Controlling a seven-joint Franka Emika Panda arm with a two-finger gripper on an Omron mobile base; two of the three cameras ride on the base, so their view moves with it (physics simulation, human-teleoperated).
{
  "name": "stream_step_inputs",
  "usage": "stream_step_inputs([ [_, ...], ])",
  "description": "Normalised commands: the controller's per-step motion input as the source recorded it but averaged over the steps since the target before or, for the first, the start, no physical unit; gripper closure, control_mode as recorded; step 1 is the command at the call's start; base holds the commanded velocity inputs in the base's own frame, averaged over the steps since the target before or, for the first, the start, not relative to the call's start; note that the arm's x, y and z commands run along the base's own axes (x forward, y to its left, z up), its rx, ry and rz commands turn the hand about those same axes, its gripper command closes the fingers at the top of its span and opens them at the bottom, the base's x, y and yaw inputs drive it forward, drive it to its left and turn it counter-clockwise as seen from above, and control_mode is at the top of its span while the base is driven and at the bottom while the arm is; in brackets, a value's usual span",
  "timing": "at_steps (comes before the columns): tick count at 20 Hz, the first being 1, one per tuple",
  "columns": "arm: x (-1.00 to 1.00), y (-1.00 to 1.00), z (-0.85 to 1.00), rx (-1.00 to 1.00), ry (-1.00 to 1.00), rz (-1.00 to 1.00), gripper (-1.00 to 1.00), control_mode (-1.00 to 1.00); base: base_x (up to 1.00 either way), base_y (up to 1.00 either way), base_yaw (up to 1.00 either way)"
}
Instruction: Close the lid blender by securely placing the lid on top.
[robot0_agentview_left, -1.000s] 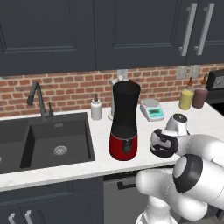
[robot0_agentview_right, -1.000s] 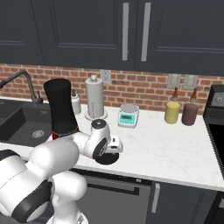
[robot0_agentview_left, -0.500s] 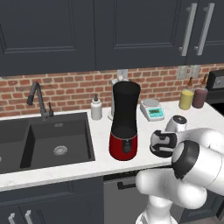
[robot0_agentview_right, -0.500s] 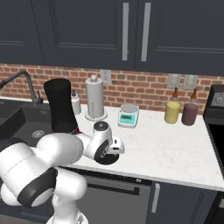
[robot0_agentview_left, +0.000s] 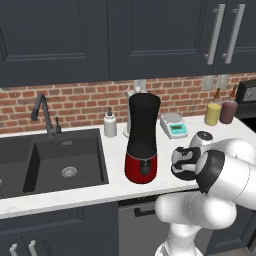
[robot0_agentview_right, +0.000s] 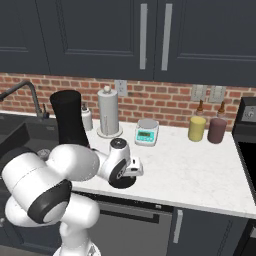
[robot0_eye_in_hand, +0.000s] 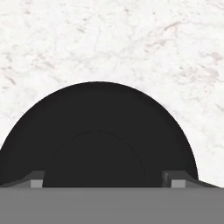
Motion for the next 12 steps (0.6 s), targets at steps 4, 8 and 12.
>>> stream_step_inputs([
  [4, 0.04, 0.0, -0.23, 0.0, 0.0, 0.0, 1.0, -1.0, 0.0, 0.0, 0.0],
  [8, 0.03, 0.0, -0.16, 0.0, 0.0, 0.0, 1.0, -1.0, 0.0, 0.0, 0.0],
  [12, 0.03, 0.0, -0.03, 0.0, -0.01, 0.0, 1.0, -1.0, 0.0, 0.0, 0.0],
])
